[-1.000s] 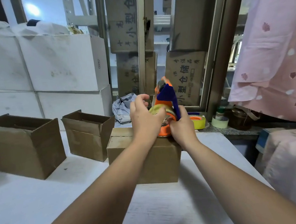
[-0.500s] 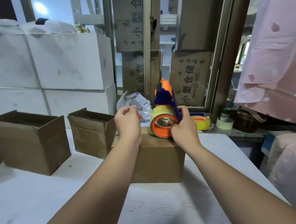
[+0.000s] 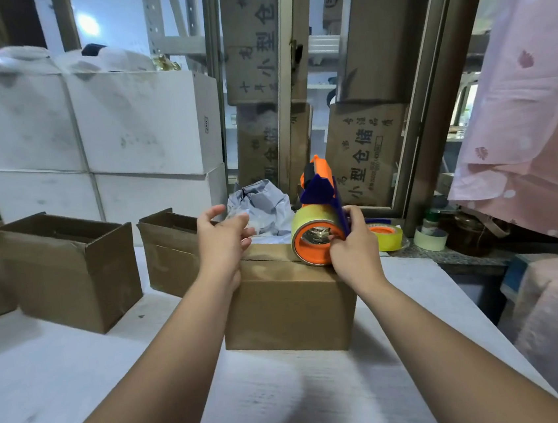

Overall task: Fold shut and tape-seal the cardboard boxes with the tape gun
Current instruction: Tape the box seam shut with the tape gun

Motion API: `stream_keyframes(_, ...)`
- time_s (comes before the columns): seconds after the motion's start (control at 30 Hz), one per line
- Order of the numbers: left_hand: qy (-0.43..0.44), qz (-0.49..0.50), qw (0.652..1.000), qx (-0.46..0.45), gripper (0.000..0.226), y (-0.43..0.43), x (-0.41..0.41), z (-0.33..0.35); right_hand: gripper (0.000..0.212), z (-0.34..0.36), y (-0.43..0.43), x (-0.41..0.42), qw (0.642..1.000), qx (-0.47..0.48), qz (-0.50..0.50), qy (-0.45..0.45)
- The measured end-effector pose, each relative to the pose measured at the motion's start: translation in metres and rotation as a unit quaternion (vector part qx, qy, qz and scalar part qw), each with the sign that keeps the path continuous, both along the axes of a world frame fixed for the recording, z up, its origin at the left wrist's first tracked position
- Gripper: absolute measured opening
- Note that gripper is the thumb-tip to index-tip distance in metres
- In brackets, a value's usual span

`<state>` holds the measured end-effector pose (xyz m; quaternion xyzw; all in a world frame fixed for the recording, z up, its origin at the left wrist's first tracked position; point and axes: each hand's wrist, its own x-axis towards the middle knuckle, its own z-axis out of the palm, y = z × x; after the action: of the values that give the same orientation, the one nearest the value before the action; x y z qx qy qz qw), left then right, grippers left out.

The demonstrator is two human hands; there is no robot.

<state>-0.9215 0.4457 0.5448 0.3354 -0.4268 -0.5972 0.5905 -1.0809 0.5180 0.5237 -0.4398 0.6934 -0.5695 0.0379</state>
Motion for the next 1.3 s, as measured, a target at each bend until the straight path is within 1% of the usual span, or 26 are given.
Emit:
stream_keyframes(0.1,0.001,-0.003,1.000,-0.011,0.031,-0.004,0.005,0.002,0.051,0.000,-0.001,0.000,1.000,0.004,0.000,-0.006)
stream_keyframes(0.23,-0.033,0.043,0.995,-0.081,0.025,-0.008,0.007,-0.001,0.050,-0.001,-0.002,-0.001,1.000,0.007,-0.002,0.005)
stream_keyframes(0.3,-0.050,0.066,0.992,-0.091,0.025,-0.010,0.007,-0.002,0.049,-0.001,-0.002,-0.001,1.000,0.010,-0.003,0.011)
stream_keyframes(0.4,-0.020,0.082,0.995,-0.059,0.023,-0.012,0.005,-0.003,0.049,-0.003,-0.003,-0.001,1.000,0.005,-0.005,0.026)
stream_keyframes(0.57,0.035,0.068,0.997,0.001,0.019,-0.017,0.002,-0.004,0.049,-0.002,-0.004,0.000,0.999,0.017,-0.007,0.035)
stream_keyframes(0.67,0.040,0.074,0.996,0.013,0.021,-0.020,0.001,-0.006,0.048,-0.002,-0.004,-0.001,0.999,0.017,-0.007,0.038)
stream_keyframes(0.83,0.085,0.042,0.994,0.054,0.018,-0.021,0.002,-0.005,0.047,-0.002,-0.003,0.000,0.999,0.019,-0.005,0.031)
stream_keyframes(0.93,0.066,0.069,0.992,0.083,0.013,-0.031,0.008,-0.007,0.046,-0.002,-0.002,0.000,0.999,0.019,-0.007,0.030)
stream_keyframes(1.0,0.081,0.107,0.985,0.107,0.007,-0.042,0.017,-0.010,0.045,-0.002,-0.001,-0.002,1.000,0.013,-0.015,0.000)
stream_keyframes(1.03,0.090,0.111,0.984,0.109,0.003,-0.046,0.023,-0.012,0.045,-0.002,-0.001,-0.003,1.000,0.010,-0.017,-0.009)
stream_keyframes(1.07,0.082,0.099,0.987,0.101,0.003,-0.048,0.026,-0.013,0.045,-0.002,-0.001,-0.003,1.000,0.011,-0.014,-0.007)
stream_keyframes(1.1,0.057,0.070,0.992,0.091,0.007,-0.047,0.027,-0.014,0.046,-0.002,-0.001,-0.002,1.000,0.015,-0.009,0.005)
stream_keyframes(1.17,0.009,-0.006,0.997,0.083,0.022,-0.041,0.024,-0.015,0.047,-0.001,-0.003,-0.001,1.000,0.019,-0.011,0.016)
stream_keyframes(1.2,-0.010,-0.034,0.996,0.085,0.029,-0.037,0.022,-0.015,0.047,-0.001,-0.003,0.000,1.000,0.018,-0.013,0.003)
stream_keyframes(1.23,-0.025,-0.047,0.995,0.079,0.033,-0.035,0.020,-0.015,0.046,-0.002,-0.004,0.000,1.000,0.016,-0.015,-0.010)
stream_keyframes(1.3,-0.077,-0.040,0.996,0.038,0.034,-0.033,0.020,-0.015,0.044,-0.003,-0.004,-0.001,1.000,0.011,-0.017,-0.018)
